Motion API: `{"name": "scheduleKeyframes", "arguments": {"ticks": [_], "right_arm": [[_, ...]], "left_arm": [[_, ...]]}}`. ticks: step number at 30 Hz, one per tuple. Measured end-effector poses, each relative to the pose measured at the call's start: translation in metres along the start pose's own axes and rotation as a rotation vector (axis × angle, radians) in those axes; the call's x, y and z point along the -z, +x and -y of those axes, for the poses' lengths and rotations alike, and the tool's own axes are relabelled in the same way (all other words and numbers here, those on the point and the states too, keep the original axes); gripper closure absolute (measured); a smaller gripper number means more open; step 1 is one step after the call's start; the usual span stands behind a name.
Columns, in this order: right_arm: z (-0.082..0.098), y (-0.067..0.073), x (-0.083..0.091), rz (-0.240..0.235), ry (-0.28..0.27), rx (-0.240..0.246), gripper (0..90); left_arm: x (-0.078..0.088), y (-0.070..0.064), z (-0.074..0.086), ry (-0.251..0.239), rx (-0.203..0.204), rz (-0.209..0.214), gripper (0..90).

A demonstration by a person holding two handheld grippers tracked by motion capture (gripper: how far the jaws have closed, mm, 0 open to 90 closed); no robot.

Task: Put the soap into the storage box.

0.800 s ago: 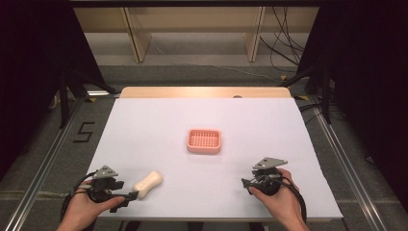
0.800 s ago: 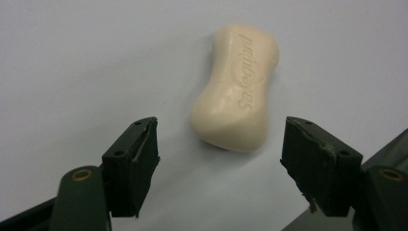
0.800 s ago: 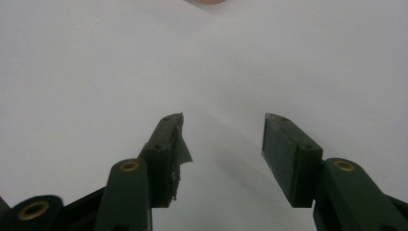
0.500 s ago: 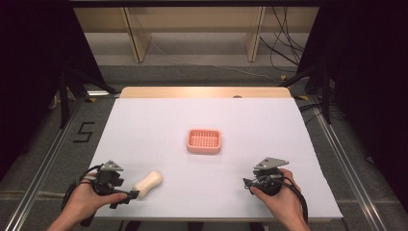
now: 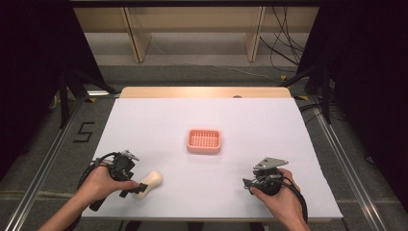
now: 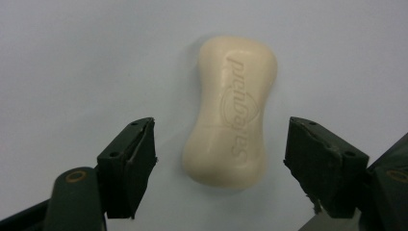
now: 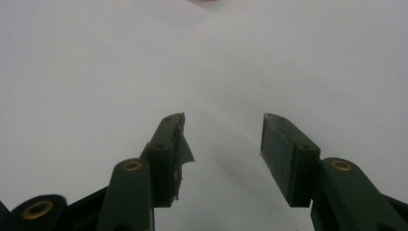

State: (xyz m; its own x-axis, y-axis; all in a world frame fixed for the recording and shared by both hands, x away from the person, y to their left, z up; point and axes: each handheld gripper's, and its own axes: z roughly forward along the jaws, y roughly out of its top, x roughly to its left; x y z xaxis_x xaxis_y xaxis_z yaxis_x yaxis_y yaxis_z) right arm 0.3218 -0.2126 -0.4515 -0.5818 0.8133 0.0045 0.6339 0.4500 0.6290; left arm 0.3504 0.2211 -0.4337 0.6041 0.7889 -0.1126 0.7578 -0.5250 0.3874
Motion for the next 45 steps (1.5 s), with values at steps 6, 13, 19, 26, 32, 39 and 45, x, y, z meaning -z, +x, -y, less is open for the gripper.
{"name": "scheduleKeyframes", "arguments": {"ticks": [6,13,19,26,32,39,45], "right_arm": [[0.0,0.001,-0.001,-0.003,0.001,0.001,51.1],[0.0,0.0,-0.002,-0.003,0.003,0.016,50.5],[0.0,0.001,-0.001,-0.009,0.004,-0.011,50.2],[0.0,0.001,-0.001,-0.007,0.002,-0.006,49.6],[0.001,0.0,-0.002,-0.004,0.005,0.008,49.4],[0.001,0.001,-0.003,-0.015,0.009,-0.006,49.2],[0.001,0.001,-0.002,-0.018,0.013,-0.013,49.1]], "left_arm": [[-0.008,-0.003,-0.013,0.088,-0.031,0.011,26.6],[-0.016,-0.007,-0.025,0.174,-0.056,-0.007,30.5],[-0.022,-0.011,-0.034,0.233,-0.064,-0.015,30.7],[-0.03,-0.013,-0.04,0.274,-0.074,-0.016,32.7],[-0.035,-0.013,-0.041,0.306,-0.067,-0.019,35.9],[-0.041,-0.014,-0.042,0.319,-0.064,-0.024,38.7],[-0.044,-0.015,-0.041,0.338,-0.063,-0.024,41.2]]}}
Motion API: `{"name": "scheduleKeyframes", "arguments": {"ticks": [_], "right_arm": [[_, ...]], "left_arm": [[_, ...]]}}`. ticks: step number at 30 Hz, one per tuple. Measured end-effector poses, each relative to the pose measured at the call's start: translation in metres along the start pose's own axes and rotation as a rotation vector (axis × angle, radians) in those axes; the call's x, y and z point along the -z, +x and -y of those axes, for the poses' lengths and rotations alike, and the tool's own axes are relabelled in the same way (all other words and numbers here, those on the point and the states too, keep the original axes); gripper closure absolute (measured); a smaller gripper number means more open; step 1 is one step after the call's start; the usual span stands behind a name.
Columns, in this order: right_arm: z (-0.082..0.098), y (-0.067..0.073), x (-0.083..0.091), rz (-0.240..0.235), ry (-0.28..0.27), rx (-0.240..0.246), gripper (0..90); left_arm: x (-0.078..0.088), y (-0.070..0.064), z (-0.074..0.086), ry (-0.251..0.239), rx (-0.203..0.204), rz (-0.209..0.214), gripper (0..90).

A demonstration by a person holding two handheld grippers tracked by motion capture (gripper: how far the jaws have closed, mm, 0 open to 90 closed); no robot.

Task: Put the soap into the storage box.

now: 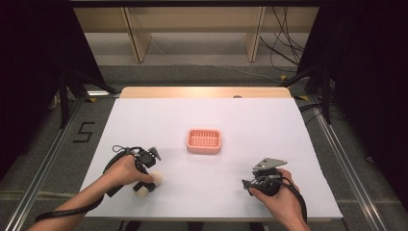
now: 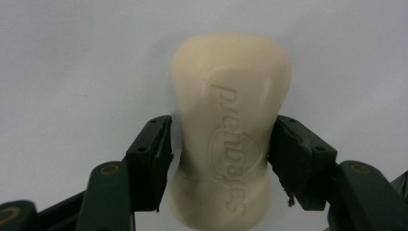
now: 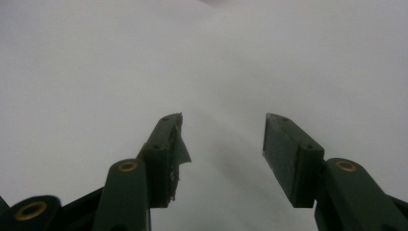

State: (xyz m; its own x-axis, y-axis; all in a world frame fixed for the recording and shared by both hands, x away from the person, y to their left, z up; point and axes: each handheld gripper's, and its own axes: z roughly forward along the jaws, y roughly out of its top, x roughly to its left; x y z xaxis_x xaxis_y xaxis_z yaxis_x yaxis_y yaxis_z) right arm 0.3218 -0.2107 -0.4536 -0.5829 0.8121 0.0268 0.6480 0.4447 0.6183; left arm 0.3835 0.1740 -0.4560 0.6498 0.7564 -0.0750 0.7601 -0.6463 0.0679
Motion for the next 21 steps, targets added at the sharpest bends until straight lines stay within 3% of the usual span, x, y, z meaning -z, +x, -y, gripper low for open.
{"name": "scheduleKeyframes", "arguments": {"ticks": [18,21], "right_arm": [[0.0011,-0.0023,-0.0025,-0.007,0.001,0.019,49.2],[0.0006,-0.0017,-0.0008,-0.005,0.002,0.003,49.1]], "left_arm": [[-0.0033,-0.0016,-0.0018,0.022,-0.03,-0.019,48.7],[-0.0027,-0.0005,-0.0011,0.03,-0.028,-0.014,48.9]]}}
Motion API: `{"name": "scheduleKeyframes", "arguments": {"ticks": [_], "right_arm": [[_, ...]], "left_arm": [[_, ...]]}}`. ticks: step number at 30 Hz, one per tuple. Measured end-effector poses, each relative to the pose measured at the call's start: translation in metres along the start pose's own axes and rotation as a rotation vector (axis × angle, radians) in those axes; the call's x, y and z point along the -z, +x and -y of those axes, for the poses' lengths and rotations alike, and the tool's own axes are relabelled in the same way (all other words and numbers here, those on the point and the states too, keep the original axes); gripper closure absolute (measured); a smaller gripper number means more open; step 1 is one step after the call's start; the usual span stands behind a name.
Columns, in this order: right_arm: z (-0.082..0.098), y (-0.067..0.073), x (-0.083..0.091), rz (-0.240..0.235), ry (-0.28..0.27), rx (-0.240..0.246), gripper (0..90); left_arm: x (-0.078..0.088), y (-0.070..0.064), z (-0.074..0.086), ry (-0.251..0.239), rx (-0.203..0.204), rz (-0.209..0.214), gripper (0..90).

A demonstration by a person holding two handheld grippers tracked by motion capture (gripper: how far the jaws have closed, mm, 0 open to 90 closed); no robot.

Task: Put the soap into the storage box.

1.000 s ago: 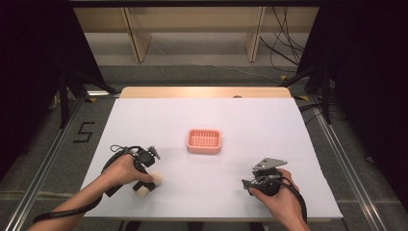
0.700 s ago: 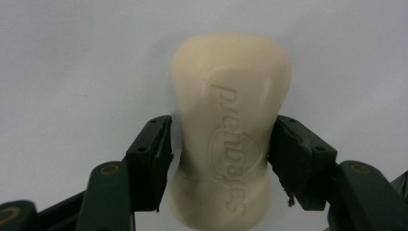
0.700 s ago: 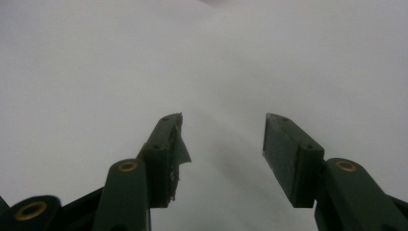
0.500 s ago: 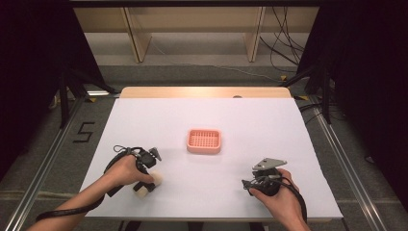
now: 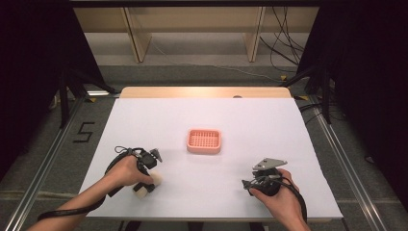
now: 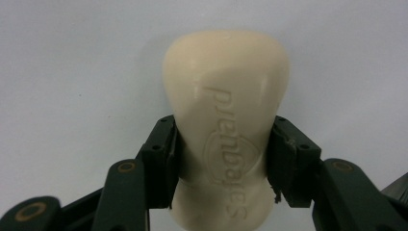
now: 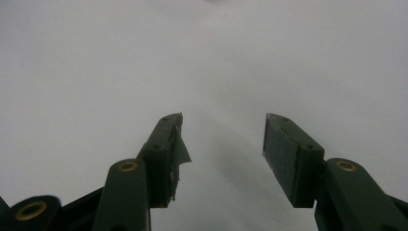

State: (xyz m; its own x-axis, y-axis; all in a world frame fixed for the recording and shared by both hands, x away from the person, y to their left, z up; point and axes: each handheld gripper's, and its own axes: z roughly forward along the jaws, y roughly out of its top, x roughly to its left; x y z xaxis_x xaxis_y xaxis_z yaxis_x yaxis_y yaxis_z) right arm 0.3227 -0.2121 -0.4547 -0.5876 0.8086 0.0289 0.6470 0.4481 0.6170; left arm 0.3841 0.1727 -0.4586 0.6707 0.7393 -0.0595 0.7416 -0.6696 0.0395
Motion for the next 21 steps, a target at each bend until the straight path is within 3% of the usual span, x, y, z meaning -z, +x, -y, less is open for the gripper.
{"name": "scheduleKeyframes", "arguments": {"ticks": [7,21], "right_arm": [[-0.0002,0.0004,-0.0001,-0.002,0.001,0.004,49.2],[-0.0001,-0.0003,0.0011,-0.004,-0.012,-0.001,48.9]], "left_arm": [[-0.0008,0.0015,0.0005,0.001,0.015,0.011,48.6],[-0.0023,0.0018,0.0,0.023,-0.006,0.01,49.4]]}}
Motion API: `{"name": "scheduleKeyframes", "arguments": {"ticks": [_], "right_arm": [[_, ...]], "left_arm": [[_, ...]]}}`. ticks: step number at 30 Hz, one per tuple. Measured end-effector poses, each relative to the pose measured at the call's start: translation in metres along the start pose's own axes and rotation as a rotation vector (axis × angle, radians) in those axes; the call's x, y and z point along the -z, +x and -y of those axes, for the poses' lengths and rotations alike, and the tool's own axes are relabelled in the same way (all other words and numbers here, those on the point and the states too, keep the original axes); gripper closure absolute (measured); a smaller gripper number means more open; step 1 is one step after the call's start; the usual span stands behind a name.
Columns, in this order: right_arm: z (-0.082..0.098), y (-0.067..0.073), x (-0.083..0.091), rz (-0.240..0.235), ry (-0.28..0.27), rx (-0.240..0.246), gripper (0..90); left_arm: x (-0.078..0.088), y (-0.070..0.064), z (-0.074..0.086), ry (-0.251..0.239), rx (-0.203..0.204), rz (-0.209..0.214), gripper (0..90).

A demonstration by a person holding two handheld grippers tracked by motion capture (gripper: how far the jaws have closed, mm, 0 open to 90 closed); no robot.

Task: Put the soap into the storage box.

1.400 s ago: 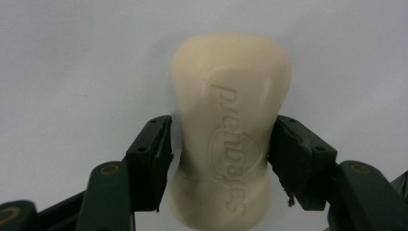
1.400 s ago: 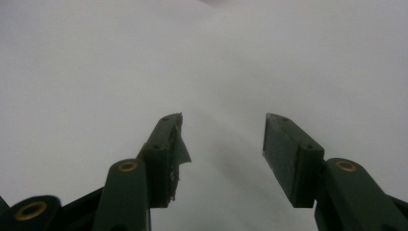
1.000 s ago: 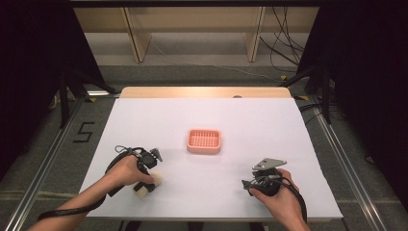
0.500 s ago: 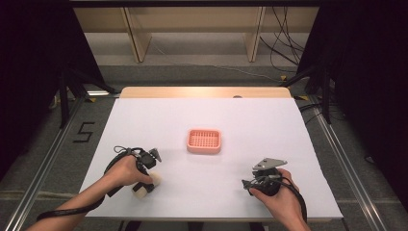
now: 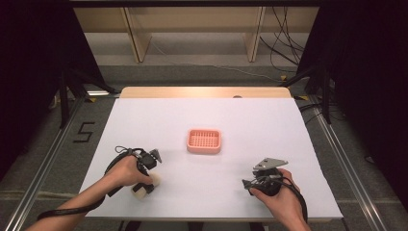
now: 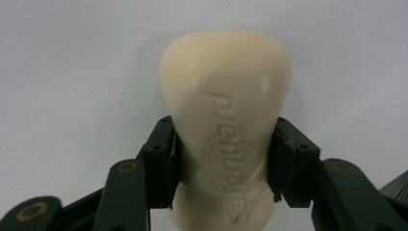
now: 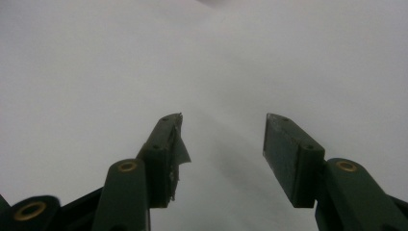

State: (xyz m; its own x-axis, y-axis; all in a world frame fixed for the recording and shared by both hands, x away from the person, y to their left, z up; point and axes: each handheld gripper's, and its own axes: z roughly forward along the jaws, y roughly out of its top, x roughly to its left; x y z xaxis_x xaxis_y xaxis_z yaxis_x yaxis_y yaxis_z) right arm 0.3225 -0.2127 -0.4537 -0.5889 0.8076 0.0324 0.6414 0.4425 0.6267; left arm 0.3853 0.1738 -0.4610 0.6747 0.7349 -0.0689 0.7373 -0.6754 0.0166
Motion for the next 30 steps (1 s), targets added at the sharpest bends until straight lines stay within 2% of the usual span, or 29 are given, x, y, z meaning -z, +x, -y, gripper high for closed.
{"name": "scheduleKeyframes", "arguments": {"ticks": [6,8,13,15,16,18,19,20,27,30], "right_arm": [[0.0,0.001,-0.001,-0.006,0.004,-0.01,48.8],[0.0,0.001,-0.001,-0.003,0.003,-0.01,48.7],[0.0,0.001,-0.001,-0.001,0.004,-0.01,48.7],[0.0,0.001,0.0,0.004,0.006,-0.007,48.7],[0.0,0.001,0.0,0.002,0.01,-0.012,48.7],[0.0,0.002,0.0,0.002,0.011,-0.014,48.6],[0.0,0.002,0.0,0.002,0.011,-0.014,48.6],[0.0,0.002,0.0,0.003,0.012,-0.016,48.6],[0.001,0.001,-0.001,0.002,0.005,0.001,48.1],[0.0,0.001,0.0,0.002,0.008,-0.014,48.0]], "left_arm": [[0.0,0.002,0.002,-0.012,0.008,0.015,49.5],[0.0,0.002,0.004,-0.036,0.015,0.014,49.5],[0.001,0.003,0.007,-0.051,0.001,0.006,49.6],[0.002,0.001,0.009,-0.055,0.025,0.024,49.6],[0.003,0.003,0.01,-0.068,0.002,0.01,49.6],[0.004,0.003,0.011,-0.064,-0.009,0.012,49.6],[0.004,0.003,0.012,-0.073,0.0,0.013,49.6],[0.007,0.004,0.012,-0.077,-0.019,-0.001,49.6],[0.012,0.004,0.015,-0.084,-0.02,-0.006,49.6],[0.013,0.005,0.015,-0.097,-0.031,-0.015,49.6]]}}
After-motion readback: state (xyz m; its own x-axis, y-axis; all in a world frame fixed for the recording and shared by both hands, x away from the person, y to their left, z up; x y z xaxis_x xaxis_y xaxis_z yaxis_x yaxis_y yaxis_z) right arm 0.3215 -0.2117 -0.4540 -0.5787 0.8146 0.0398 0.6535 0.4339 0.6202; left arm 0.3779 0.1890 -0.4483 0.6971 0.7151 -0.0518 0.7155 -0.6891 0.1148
